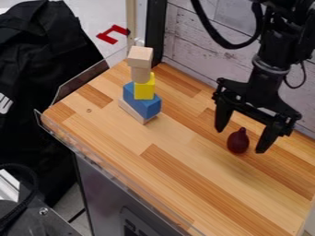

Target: Put the shaped block on top of the tower

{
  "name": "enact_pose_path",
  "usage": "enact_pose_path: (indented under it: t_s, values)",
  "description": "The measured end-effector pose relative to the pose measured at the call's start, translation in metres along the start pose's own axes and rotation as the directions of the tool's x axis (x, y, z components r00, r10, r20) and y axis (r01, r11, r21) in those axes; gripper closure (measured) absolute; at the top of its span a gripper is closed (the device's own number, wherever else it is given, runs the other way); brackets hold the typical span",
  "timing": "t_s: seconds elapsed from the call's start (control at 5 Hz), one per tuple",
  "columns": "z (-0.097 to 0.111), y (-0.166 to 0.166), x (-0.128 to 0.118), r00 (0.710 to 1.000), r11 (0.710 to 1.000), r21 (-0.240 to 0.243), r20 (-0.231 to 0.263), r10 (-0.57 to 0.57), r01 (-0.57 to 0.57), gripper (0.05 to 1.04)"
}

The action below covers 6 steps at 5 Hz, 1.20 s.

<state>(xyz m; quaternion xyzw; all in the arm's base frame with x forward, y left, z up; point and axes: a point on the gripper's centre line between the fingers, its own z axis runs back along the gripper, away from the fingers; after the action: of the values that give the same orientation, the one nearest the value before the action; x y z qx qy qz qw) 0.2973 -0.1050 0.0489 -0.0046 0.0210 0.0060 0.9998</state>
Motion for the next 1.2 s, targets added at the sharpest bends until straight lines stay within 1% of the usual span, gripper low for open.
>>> enact_pose_path:
  t_s: [0.2,0.4,0.6,0.8,1.0,1.2]
  values:
    - [0.000,-0.004,0.006,0.998,0.999,-0.036,0.059,-0.016,0.018,0.085]
    - [0.000,0.001,0.016,0.994,0.999,-0.033,0.112,0.007,-0.004,0.084]
    - [-0.001,0.007,0.018,0.993,0.999,-0.022,0.118,0.031,-0.029,0.084]
    - [-0.004,0.011,0.023,0.991,0.998,-0.027,0.123,0.052,-0.049,0.084]
    - [-0.010,0.011,0.032,0.991,0.998,-0.027,0.125,0.052,-0.049,0.085]
    - [-0.018,0.014,0.038,0.992,0.998,-0.032,0.115,0.060,-0.057,0.084]
